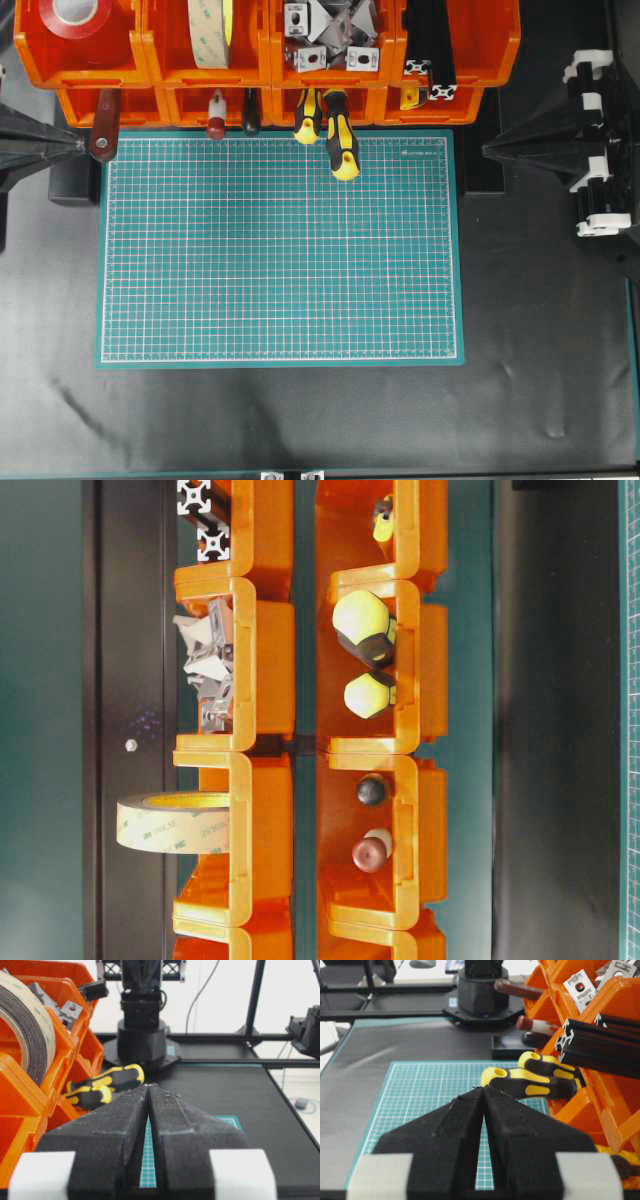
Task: Pick foam from container rack with left arm.
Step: 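Reach the left gripper up into the top-left bin toward the tape roll, then close the left gripper on the wide clear 3M tape roll, then lift the tape roll out of the bin and carry it over the mat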
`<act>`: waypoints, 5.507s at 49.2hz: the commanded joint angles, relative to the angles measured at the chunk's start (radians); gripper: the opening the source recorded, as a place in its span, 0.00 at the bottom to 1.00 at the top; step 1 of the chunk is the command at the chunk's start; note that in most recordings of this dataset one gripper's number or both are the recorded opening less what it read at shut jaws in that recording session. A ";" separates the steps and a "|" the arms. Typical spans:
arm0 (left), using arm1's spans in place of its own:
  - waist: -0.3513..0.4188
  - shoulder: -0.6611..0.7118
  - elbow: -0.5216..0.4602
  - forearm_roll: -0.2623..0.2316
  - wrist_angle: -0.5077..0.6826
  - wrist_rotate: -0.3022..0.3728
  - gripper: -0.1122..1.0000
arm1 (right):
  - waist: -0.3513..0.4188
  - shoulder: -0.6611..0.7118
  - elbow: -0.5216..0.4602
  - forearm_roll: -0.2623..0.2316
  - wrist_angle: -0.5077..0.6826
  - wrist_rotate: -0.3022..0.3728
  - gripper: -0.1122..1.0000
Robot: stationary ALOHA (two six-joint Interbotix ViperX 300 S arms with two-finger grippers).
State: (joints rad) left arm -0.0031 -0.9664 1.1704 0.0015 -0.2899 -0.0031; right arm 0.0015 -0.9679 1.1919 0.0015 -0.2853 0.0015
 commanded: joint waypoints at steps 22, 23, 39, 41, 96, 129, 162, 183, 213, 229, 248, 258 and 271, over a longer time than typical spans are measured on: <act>0.086 0.038 -0.364 0.052 0.472 -0.548 0.10 | 0.005 0.012 -0.031 0.025 -0.018 0.063 0.10; 0.097 0.046 -0.390 0.054 0.512 -0.581 0.10 | 0.005 0.012 -0.032 0.025 -0.018 0.063 0.10; 0.192 0.189 -0.709 0.058 0.911 -0.991 0.10 | 0.005 0.012 -0.032 0.023 -0.018 0.063 0.10; 0.193 0.209 -0.732 0.058 0.910 -0.991 0.10 | 0.005 0.011 -0.032 0.023 -0.018 0.063 0.10; 0.265 0.483 -0.833 0.057 0.865 -1.077 0.91 | 0.015 0.005 -0.029 0.023 -0.018 0.061 0.10; 0.267 0.620 -0.911 0.057 0.842 -1.085 0.90 | 0.046 0.000 -0.025 0.023 -0.018 0.063 0.10; 0.259 0.535 -0.830 0.057 0.515 -1.071 0.33 | 0.044 -0.003 -0.025 0.023 -0.018 0.063 0.10; -0.015 0.472 -0.787 0.060 0.259 -0.917 0.33 | 0.046 -0.008 -0.023 0.025 -0.015 0.063 0.10; -0.284 0.630 -0.661 0.060 0.259 -0.703 0.33 | 0.041 -0.018 -0.023 0.028 -0.017 0.064 0.10; -0.288 0.693 -0.723 0.060 0.595 -0.704 0.33 | 0.041 -0.020 -0.023 0.028 -0.018 0.064 0.10; -0.290 0.735 -0.756 0.060 0.650 -0.703 0.33 | 0.041 -0.020 -0.025 0.028 -0.018 0.064 0.10; -0.288 0.735 -0.755 0.061 0.650 -0.706 0.33 | 0.041 -0.020 -0.023 0.028 -0.018 0.064 0.10; -0.288 0.738 -0.753 0.061 0.650 -0.699 0.33 | 0.041 -0.020 -0.023 0.028 -0.018 0.064 0.10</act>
State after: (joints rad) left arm -0.2899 -0.2194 0.4449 0.0598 0.3666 -0.7072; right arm 0.0445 -0.9940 1.1919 0.0276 -0.2869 0.0644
